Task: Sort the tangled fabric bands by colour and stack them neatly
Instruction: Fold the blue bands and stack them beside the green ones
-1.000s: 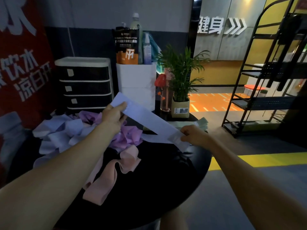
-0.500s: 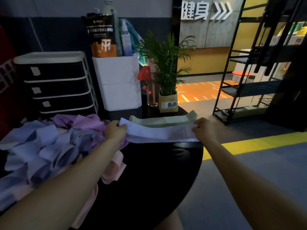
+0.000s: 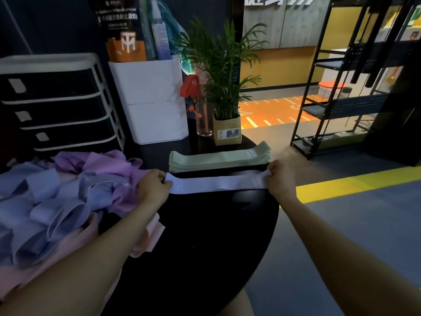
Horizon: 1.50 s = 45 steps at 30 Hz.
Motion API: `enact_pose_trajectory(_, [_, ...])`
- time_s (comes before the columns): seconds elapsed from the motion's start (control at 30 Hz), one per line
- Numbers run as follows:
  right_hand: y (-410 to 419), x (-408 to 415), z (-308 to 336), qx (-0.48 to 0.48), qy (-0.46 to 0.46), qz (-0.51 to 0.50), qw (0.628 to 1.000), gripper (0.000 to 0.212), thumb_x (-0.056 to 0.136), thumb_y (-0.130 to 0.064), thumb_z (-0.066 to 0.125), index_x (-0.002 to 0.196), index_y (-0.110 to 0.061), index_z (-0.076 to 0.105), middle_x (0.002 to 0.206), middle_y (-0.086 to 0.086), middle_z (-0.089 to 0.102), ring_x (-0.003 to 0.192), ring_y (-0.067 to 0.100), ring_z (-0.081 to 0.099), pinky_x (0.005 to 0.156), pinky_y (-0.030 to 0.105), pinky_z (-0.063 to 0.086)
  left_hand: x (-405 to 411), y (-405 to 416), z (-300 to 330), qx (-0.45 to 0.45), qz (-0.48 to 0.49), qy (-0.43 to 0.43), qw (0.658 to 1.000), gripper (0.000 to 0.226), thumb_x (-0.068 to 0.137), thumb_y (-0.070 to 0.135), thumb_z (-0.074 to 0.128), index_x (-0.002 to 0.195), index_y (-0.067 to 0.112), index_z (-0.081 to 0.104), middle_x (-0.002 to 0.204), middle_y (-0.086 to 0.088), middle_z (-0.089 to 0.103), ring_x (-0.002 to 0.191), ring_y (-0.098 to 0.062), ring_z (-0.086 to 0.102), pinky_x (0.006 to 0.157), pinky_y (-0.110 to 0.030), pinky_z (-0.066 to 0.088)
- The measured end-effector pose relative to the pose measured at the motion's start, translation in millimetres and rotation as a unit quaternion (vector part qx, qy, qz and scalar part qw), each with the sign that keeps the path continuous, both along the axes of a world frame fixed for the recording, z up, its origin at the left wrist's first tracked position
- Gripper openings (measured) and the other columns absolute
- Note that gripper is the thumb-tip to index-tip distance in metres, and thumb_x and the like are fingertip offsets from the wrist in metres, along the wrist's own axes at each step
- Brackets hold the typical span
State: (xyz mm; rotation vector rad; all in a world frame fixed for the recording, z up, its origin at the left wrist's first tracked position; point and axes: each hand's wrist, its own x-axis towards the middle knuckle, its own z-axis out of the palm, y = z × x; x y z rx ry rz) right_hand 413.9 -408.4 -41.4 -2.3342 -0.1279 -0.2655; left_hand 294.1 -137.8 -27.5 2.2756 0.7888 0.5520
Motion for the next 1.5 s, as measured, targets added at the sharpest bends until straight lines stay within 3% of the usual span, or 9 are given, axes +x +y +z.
enact_pose_trajectory(0.13, [2, -7, -2, -0.044, -0.034, -0.001, 0.998, 0.024, 0.077, 0.004, 0.049, 0.099, -0.002, 0.056, 0.099, 0.018, 0.053, 0.097, 0.034, 0.049, 0.074, 0.036, 0.039, -3, -1, -5, 0.025, -0.029, -0.018, 0.999, 0.024, 0.085, 0.01, 0.062, 0.108, 0.003, 0.063, 0.102, -0.014, 0.068, 0.096, -0.027, 0.06, 0.071, -0.023, 0.033])
enact_pose_trajectory(0.2, [11, -18, 2, -0.045, -0.047, 0.029, 0.997, 0.027, 0.082, 0.001, 0.052, 0.109, -0.003, 0.057, 0.111, 0.018, 0.052, 0.107, 0.035, 0.045, 0.082, 0.035, 0.036, -6, -3, -7, 0.03, -0.039, -0.038, 0.998, 0.023, 0.085, 0.009, 0.062, 0.107, 0.002, 0.063, 0.102, -0.015, 0.068, 0.094, -0.028, 0.06, 0.073, -0.025, 0.036])
enact_pose_trajectory(0.37, [42, -52, -3, -0.035, -0.059, 0.171, 0.983, 0.027, 0.09, -0.018, 0.059, 0.115, -0.01, 0.061, 0.119, 0.006, 0.054, 0.113, 0.024, 0.044, 0.09, 0.029, 0.034, -12, -6, -15, 0.043, -0.064, -0.06, 0.995, 0.026, 0.086, 0.01, 0.062, 0.11, 0.001, 0.062, 0.107, -0.016, 0.066, 0.098, -0.028, 0.058, 0.078, -0.025, 0.035])
enact_pose_trajectory(0.57, [41, -54, -10, -0.064, -0.064, 0.188, 0.978, 0.026, 0.092, -0.027, 0.057, 0.113, -0.015, 0.066, 0.117, 0.004, 0.058, 0.11, 0.022, 0.046, 0.092, 0.031, 0.04, -17, -8, -20, 0.031, -0.066, -0.069, 0.995, 0.046, 0.087, 0.015, 0.063, 0.128, -0.001, 0.049, 0.13, -0.018, 0.054, 0.121, -0.031, 0.048, 0.101, -0.029, 0.033])
enact_pose_trajectory(0.97, [45, -56, -14, -0.109, -0.122, 0.141, 0.976, 0.02, 0.092, -0.018, 0.055, 0.091, -0.009, 0.072, 0.103, 0.008, 0.064, 0.095, 0.027, 0.051, 0.079, 0.04, 0.044, -17, -10, -22, 0.037, -0.099, -0.057, 0.993, 0.063, 0.08, 0.027, 0.073, 0.135, 0.009, 0.047, 0.138, -0.01, 0.049, 0.129, -0.023, 0.043, 0.105, -0.029, 0.031])
enact_pose_trajectory(1.13, [45, -57, -14, -0.095, -0.124, 0.138, 0.978, 0.023, 0.091, -0.022, 0.058, 0.108, -0.011, 0.069, 0.113, 0.007, 0.062, 0.106, 0.026, 0.05, 0.088, 0.037, 0.043, -15, -8, -25, 0.042, -0.112, -0.057, 0.991, 0.065, 0.079, 0.028, 0.073, 0.136, 0.009, 0.046, 0.139, -0.01, 0.048, 0.13, -0.023, 0.041, 0.106, -0.029, 0.029])
enact_pose_trajectory(1.23, [45, -56, -14, -0.113, -0.126, 0.103, 0.98, 0.028, 0.091, -0.024, 0.057, 0.115, -0.012, 0.065, 0.119, 0.009, 0.057, 0.113, 0.029, 0.046, 0.093, 0.039, 0.039, -12, -6, -28, 0.068, -0.109, -0.051, 0.99, 0.065, 0.08, 0.028, 0.073, 0.135, 0.007, 0.046, 0.139, -0.012, 0.047, 0.131, -0.024, 0.039, 0.107, -0.03, 0.028])
enact_pose_trajectory(1.33, [44, -57, -13, -0.087, -0.133, 0.04, 0.987, 0.022, 0.09, -0.015, 0.056, 0.107, -0.005, 0.066, 0.11, 0.016, 0.057, 0.108, 0.035, 0.046, 0.086, 0.04, 0.037, -10, -7, -28, 0.137, -0.124, -0.055, 0.981, 0.061, 0.079, 0.027, 0.073, 0.13, 0.004, 0.051, 0.136, -0.014, 0.05, 0.129, -0.028, 0.04, 0.107, -0.034, 0.029])
enact_pose_trajectory(1.5, [35, -55, -9, -0.019, -0.101, -0.037, 0.994, 0.021, 0.088, -0.004, 0.05, 0.102, -0.004, 0.066, 0.105, 0.018, 0.057, 0.105, 0.036, 0.045, 0.071, 0.034, 0.029, -13, -18, -22, 0.265, -0.189, -0.044, 0.945, 0.036, 0.084, 0.019, 0.066, 0.117, 0.007, 0.061, 0.12, -0.008, 0.06, 0.109, -0.03, 0.055, 0.09, -0.04, 0.042])
